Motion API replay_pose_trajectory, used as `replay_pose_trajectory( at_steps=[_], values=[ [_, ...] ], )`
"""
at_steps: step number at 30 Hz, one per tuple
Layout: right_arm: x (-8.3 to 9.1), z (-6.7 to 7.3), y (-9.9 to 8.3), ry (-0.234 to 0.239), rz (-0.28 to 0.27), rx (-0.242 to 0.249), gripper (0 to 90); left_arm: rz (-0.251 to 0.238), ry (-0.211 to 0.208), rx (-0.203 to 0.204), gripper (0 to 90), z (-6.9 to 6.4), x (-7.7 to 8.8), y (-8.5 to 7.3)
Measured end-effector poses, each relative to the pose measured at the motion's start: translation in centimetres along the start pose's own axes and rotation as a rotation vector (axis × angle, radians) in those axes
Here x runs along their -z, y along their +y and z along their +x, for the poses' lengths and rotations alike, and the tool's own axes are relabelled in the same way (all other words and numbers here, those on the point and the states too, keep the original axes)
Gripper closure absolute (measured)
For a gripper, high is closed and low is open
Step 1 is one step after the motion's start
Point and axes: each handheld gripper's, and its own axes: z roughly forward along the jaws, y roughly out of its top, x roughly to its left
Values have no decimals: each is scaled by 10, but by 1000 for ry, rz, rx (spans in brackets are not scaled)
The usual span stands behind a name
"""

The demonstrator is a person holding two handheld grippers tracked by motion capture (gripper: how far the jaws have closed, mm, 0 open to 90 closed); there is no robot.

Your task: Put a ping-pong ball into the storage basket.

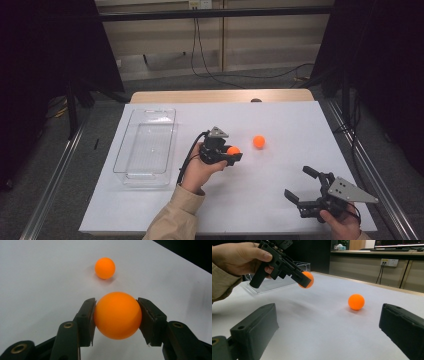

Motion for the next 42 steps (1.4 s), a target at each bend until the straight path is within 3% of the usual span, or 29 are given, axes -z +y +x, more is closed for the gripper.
replay_pose_trajectory(
  at_steps=[42],
  values=[
    [-1,0,0,5,0,-1,16,-4,37,48,508,15,20,1]
  ],
)
